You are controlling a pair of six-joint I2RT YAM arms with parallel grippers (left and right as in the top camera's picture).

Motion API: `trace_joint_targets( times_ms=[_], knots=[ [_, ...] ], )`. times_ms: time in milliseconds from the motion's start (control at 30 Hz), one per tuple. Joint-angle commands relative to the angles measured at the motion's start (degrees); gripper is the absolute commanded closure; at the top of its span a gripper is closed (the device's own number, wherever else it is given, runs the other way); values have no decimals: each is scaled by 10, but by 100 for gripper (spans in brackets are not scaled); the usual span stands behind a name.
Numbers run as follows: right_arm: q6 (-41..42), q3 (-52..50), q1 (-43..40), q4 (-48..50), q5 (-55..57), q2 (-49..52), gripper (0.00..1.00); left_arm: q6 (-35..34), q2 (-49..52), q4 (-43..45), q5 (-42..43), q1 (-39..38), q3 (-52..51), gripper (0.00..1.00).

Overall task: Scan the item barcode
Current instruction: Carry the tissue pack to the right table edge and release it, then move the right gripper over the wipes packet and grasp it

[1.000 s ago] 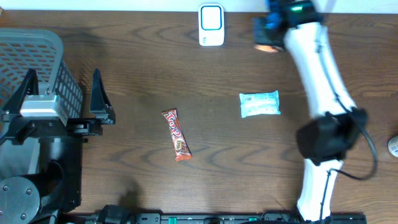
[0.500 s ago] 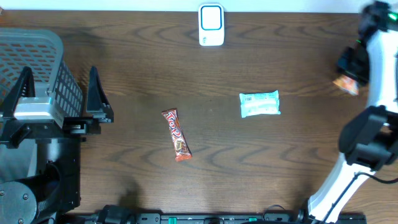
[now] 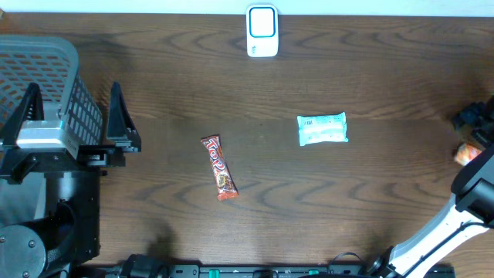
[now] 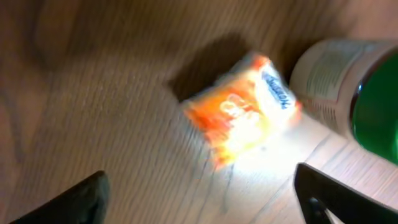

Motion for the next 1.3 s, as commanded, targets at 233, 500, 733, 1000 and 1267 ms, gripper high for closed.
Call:
trace_joint_targets(
  times_ms=[233,500,733,1000,1267],
  knots=[
    [-97,46,45,-33,-224,-214,1,-1,-9,2,7,3,0,2],
    [-172,29,206,-120,-301,-223,1,-1,-10,2,7,3,0,2],
    [-304,-3,275,-106,-393,-132,1,-1,-21,0,7,3,0,2],
    [-318,-3,281,-28,-371,16,1,0,-48,-11,7,3,0,2],
    [-409,-3,295,49,-342,78,1,-1,-53,-11,7,3,0,2]
  ],
)
